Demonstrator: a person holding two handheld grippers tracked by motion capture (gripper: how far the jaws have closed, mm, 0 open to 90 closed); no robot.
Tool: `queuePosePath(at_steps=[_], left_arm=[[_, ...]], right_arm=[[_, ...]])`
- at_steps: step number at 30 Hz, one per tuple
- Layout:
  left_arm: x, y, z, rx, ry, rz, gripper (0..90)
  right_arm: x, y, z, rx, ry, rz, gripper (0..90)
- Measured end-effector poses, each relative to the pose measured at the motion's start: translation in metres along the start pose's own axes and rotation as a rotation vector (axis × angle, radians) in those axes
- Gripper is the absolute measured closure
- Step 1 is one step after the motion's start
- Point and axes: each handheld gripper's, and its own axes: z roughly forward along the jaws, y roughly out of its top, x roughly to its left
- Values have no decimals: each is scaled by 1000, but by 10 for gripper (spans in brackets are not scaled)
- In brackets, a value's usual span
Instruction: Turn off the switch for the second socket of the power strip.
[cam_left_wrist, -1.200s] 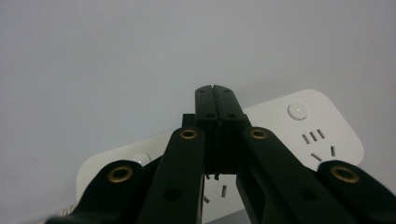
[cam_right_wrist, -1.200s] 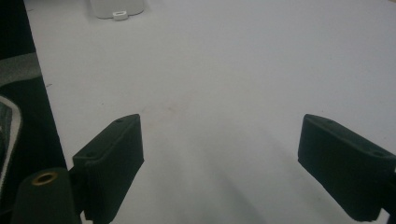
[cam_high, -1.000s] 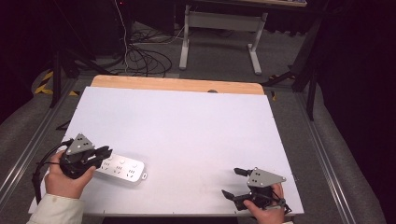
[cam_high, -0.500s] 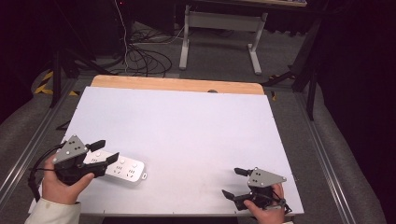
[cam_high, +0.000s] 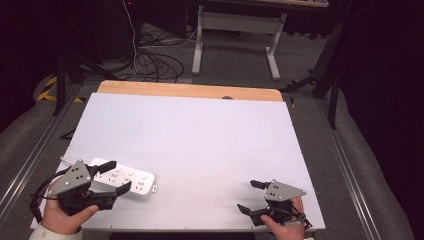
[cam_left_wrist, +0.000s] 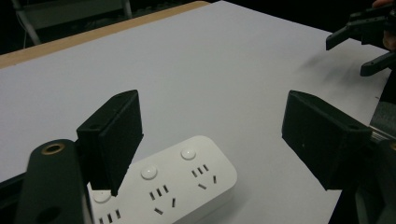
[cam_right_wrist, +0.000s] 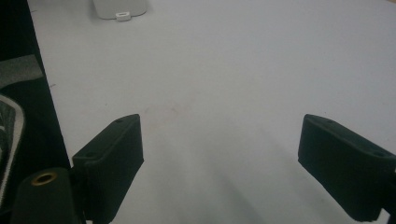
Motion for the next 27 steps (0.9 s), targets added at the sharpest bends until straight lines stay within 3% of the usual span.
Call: queuePosePath(at_steps=[6,13,16,20,27], left_arm=[[-4,-15,0,-16,20,13,209],[-3,-34,5,1,-7,-10,214],[-3,-40,7,26,22,25,217],[-3,-46,10,46,29,57,218],[-1,-55,15,45,7,-7,218]], right_arm=[[0,0,0,1,0,-3,145],[1,0,0,-2,3,-3,141],[1,0,-1,-3,2,-4,141],[1,1,-1,-6,3,-4,139],[1,0,-1,-8,9,-7,134]])
